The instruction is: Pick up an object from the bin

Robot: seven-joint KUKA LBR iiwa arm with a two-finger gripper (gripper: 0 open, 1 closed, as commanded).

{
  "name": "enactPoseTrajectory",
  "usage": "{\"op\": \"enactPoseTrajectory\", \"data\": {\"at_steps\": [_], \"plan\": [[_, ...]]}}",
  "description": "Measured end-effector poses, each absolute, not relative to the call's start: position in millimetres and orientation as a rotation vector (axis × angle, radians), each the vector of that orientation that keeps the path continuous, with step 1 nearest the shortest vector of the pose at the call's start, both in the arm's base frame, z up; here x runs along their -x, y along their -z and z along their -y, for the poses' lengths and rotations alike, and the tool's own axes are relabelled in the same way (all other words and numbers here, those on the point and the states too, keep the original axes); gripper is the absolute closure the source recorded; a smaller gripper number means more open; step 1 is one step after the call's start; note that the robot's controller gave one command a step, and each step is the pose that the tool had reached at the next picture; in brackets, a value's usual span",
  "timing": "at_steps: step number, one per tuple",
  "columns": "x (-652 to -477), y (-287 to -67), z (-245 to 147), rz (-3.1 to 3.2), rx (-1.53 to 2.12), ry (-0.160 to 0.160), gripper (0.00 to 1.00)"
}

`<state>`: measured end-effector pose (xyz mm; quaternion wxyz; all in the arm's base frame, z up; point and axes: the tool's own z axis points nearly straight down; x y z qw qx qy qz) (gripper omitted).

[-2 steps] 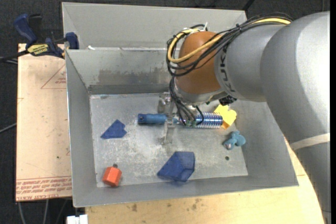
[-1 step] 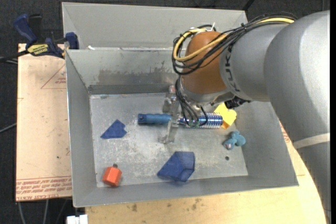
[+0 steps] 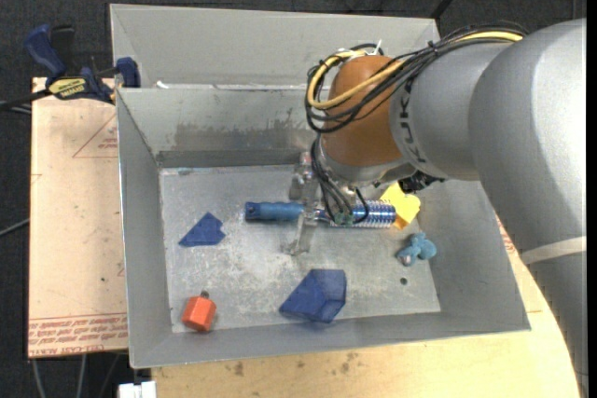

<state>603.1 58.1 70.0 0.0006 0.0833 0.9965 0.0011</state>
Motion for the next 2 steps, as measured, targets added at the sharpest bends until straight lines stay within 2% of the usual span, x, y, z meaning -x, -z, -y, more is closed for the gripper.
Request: {"op": "enactPoseTrajectory", "data": {"at_steps": [1,2], "plan": [[-603.5,-70.0,-58.5,-3.129,-0.261,-0.005,0.00],[-603.9,-70.8,-58.6,-3.127,-0.261,-0.005,1.00]]}}
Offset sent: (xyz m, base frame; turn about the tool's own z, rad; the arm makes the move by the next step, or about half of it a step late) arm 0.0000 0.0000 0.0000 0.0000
